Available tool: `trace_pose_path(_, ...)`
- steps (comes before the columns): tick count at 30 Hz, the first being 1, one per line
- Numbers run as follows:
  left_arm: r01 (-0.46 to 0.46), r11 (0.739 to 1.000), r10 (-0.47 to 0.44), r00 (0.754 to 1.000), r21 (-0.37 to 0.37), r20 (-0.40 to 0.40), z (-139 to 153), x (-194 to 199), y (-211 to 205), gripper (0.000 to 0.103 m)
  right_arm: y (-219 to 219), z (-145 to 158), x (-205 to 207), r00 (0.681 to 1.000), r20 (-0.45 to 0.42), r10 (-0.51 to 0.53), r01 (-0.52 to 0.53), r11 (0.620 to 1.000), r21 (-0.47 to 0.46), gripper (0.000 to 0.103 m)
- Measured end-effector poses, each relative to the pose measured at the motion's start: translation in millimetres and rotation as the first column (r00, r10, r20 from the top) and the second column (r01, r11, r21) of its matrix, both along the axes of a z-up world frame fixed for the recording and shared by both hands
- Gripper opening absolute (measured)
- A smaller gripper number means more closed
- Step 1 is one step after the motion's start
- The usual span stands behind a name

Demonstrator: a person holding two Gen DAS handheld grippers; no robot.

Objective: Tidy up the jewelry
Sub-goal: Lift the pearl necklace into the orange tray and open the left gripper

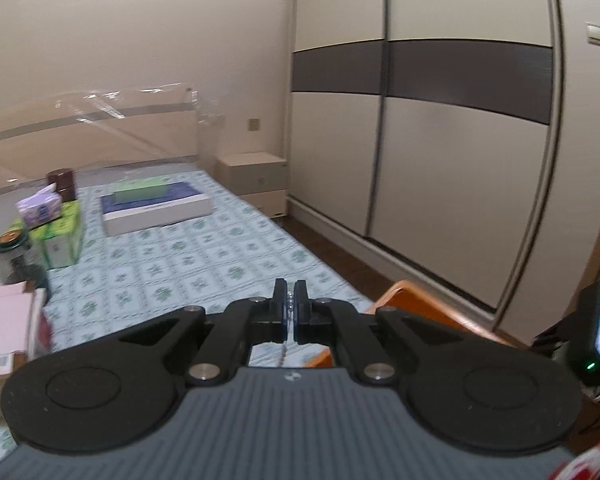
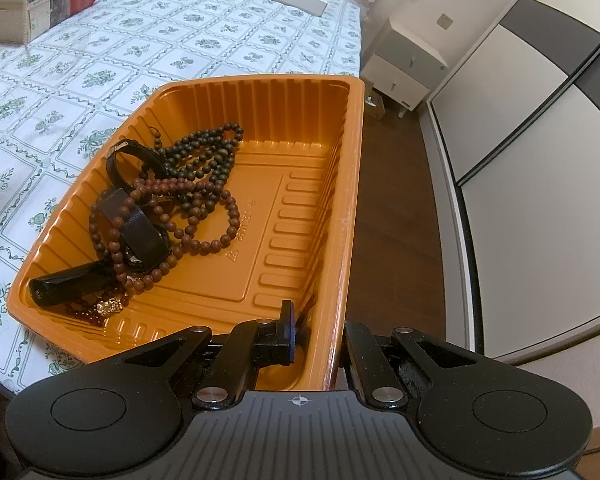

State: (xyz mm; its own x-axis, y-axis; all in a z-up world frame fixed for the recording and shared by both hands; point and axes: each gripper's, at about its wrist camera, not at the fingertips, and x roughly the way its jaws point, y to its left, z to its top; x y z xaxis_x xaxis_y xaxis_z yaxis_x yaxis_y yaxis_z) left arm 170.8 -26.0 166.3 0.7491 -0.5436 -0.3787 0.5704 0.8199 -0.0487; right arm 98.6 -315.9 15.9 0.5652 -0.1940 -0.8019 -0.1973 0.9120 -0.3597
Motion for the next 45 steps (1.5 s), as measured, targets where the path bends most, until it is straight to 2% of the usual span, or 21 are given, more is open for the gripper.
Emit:
trace_pose_path(6,0.084,0.996,-0.084,0.996,-0.022,0.008,7.9,-4.7,-42.7,0.002,0.0,0.3,-0.2,1.0,0.003,-0.001,0.001,1.0,0.001,0.005)
trace_pose_path(13,0.176,0.983,-0.178,0.984,-0.056,-0.026,1.8,-10.4,-88.8,0.002,0.8,1.3,-0.8,1.0,0.008,0.005,-0.005,1.0,0.0,0.005)
trace_pose_path(20,0.216,0.976,-0.215,0.965,-0.011,-0.148,-43.5,5.6,-130.0,0.002,-0.4,0.7,-1.9,1.0,0.01,0.006,-0.006,1.0,0.007,0.005)
trace_pose_path(24,0.232,0.973,-0.229,0.949,-0.013,-0.216,-67.4,18.1,-142.5,0.002,-1.7,0.1,-1.3,1.0,0.009,0.005,-0.005,1.0,0.011,0.005)
trace_pose_path(31,0.287,0.958,-0.281,0.924,-0.017,-0.259,-85.5,26.6,-168.8,0.002,-2.0,0.1,-0.8,1.0,0.009,0.004,-0.004,1.0,0.012,0.005)
trace_pose_path(37,0.289,0.957,-0.272,0.922,0.022,-0.276,-97.0,34.0,-175.1,0.002,-0.9,-0.5,-1.2,1.0,0.009,0.004,-0.004,1.0,0.011,0.005)
trace_pose_path(42,0.262,0.964,-0.24,0.927,0.04,-0.288,-102.3,36.1,-165.0,0.012,-1.3,-1.5,-1.7,1.0,0.009,0.001,-0.001,1.0,0.014,0.005)
trace_pose_path(45,0.242,0.969,-0.22,0.933,0.043,-0.285,-100.8,35.5,-155.2,0.012,-1.3,-2.4,-1.4,1.0,0.008,0.0,0.0,1.0,0.016,0.005)
